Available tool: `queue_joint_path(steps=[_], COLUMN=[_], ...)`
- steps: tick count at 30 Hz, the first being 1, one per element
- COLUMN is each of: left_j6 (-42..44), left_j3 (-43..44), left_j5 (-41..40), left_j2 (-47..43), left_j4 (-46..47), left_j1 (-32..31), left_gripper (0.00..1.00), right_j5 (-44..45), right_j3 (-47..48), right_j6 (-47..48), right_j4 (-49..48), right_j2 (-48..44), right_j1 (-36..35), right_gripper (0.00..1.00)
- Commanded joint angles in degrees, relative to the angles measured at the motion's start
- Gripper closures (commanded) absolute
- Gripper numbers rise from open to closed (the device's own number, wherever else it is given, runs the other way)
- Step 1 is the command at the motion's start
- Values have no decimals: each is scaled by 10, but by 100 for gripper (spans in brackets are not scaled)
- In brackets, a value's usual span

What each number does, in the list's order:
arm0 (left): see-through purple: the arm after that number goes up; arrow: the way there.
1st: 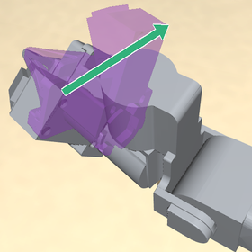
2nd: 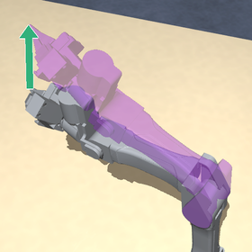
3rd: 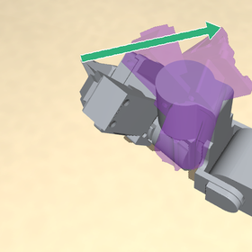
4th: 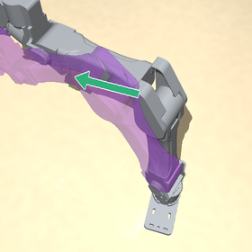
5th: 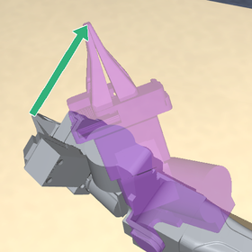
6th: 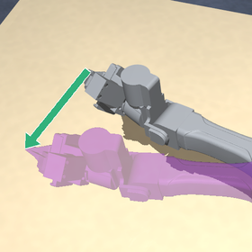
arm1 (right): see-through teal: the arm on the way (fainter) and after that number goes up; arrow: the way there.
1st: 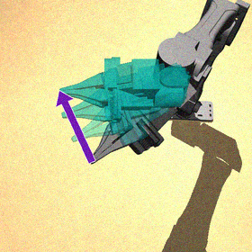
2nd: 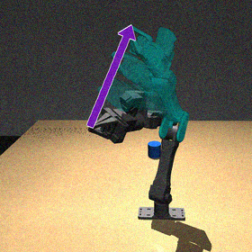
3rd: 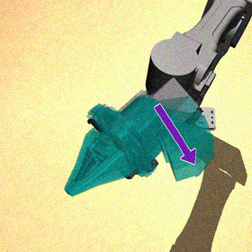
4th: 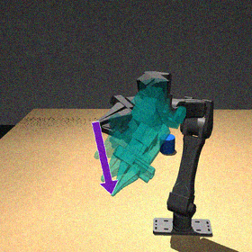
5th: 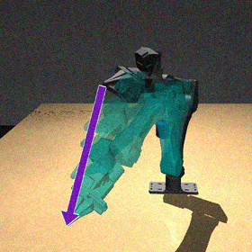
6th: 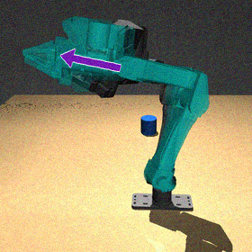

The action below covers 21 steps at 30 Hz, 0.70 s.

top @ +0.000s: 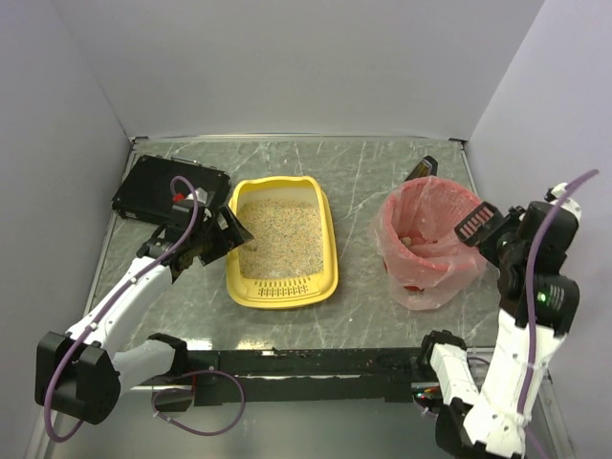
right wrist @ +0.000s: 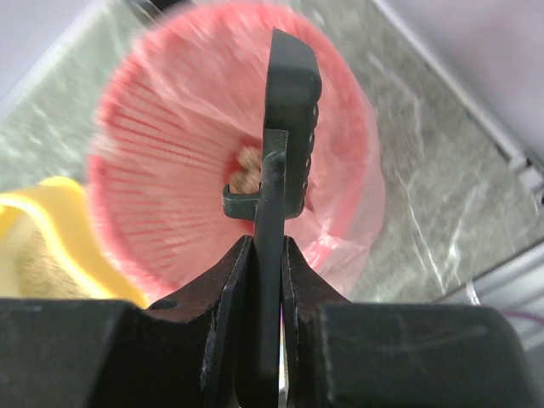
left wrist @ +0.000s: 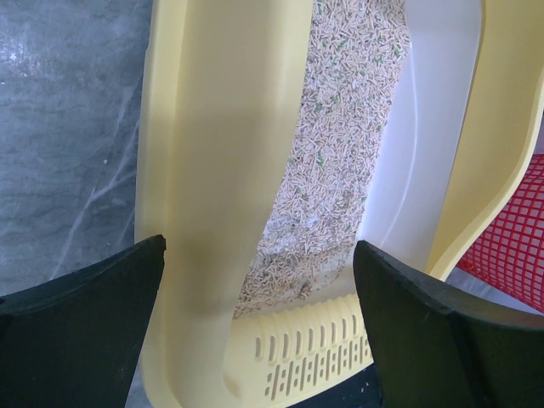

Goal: Clean the litter box

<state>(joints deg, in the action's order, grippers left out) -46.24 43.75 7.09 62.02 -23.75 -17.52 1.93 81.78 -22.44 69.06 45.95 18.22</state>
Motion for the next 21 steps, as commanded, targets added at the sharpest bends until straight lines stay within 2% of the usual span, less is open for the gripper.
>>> queue_joint_path(steps=[1, 2, 5, 8, 9, 11, 12, 13, 16, 17, 21], left_j6=[-12, -13, -11, -15, -17, -19, -19, -18, -21, -26, -28], left_j3=[13, 13, 12, 11, 11, 4, 1, -4, -15, -16, -23], left_j5=[8, 9, 7, 5, 6, 6, 9, 11, 24, 27, 25], left_j2=[-8, -8, -10, -20, -23, -31, -33, -34, -31, -30, -29], left_j4=[15, 15, 13, 11, 12, 18, 21, 27, 43, 46, 53], left_j1=[4, 3, 5, 8, 8, 10, 11, 12, 18, 22, 27], left_gripper=[3, 3, 3, 3, 3, 3, 3, 3, 3, 3, 3], right_j5=[-59, -136, -269, -357, -447, -522, -521, -492, -392, -369, -206], right_j3=[47, 44, 30, 23, 16, -12, -18, -21, -26, -29, 2], right_j6=[8, 9, -1, -11, -16, -50, -62, -66, -67, -69, -78], right_j4=[-32, -43, -99, -152, -174, -219, -250, -255, -269, -274, -239], right_j2=[-23, -22, -28, -20, -14, -3, 3, 8, 52, 81, 181], right_j1=[-2, -2, -1, -2, -3, -20, -40, -106, -234, -311, -435], right_gripper=[100, 100, 100, 100, 100, 100, 100, 100, 100, 100, 100])
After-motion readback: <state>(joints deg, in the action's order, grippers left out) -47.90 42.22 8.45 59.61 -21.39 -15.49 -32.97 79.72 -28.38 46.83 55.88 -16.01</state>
